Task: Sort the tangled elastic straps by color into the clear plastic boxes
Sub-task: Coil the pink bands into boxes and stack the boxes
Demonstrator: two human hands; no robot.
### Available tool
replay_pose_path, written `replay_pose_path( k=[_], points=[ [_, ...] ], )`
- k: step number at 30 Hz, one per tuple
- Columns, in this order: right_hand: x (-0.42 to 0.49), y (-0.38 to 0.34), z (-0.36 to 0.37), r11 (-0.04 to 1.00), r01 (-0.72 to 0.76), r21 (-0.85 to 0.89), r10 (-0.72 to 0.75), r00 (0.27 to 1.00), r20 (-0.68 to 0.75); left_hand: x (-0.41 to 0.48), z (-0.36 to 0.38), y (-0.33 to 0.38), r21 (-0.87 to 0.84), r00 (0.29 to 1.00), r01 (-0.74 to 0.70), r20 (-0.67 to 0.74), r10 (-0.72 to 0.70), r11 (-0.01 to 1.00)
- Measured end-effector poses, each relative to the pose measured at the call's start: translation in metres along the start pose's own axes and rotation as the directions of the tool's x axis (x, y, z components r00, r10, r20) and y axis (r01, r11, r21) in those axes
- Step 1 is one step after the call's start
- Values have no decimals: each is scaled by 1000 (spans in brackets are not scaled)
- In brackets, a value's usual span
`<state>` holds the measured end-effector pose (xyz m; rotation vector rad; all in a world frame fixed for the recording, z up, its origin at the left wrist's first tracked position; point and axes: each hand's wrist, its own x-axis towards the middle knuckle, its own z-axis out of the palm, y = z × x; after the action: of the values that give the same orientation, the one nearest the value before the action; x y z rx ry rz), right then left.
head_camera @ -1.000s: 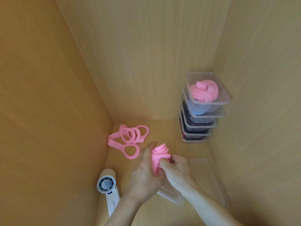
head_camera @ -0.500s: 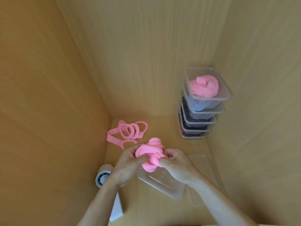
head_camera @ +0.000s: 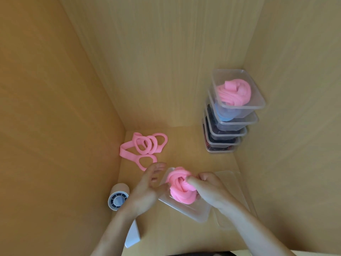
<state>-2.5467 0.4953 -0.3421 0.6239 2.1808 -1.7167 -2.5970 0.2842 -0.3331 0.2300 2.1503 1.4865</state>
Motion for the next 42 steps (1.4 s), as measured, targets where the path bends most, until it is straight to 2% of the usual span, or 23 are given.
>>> replay_pose_path(
  k=[4,6,9,12,16,21,23,26,30,34,39,42],
  points=[
    [1,9,4,998,-35,-54,33,999,-31,-2,-7,-17,381,978,-135,197,62,914],
    [4,12,9,999,-33,-38,32,999,-35,-2,0,-22,471,974,-160,216,62,868],
    [8,18,16,996,-25,-89,21,999,-42,-2,9,-27,472,980,-192,137,143,860],
    [10,27,22,938,27,-345,-71,991,-114,-4,13,-30,504,968,-251,114,224,826],
    [10,30,26,815,65,-576,-200,964,-174,-7,18,-32,626,971,-229,98,217,746],
    [13,29,26,809,110,-578,-247,955,-164,5,22,-32,683,963,-249,97,253,686],
    [13,31,30,799,141,-585,-272,952,-142,16,21,-31,693,968,-240,121,218,680],
    [13,36,36,798,206,-566,-307,948,-87,27,18,-30,662,981,-196,137,140,723],
    [17,36,33,817,244,-522,-300,954,-24,32,25,-28,743,984,-180,134,120,645],
    [25,34,33,799,256,-545,-309,951,-6,31,32,-29,769,989,-143,91,114,623],
    [17,36,27,702,312,-640,-418,909,-15,23,36,-36,762,989,-118,32,145,637],
    [-4,40,15,678,412,-608,-525,851,-9,23,34,-37,777,983,-128,18,182,616]
  ],
)
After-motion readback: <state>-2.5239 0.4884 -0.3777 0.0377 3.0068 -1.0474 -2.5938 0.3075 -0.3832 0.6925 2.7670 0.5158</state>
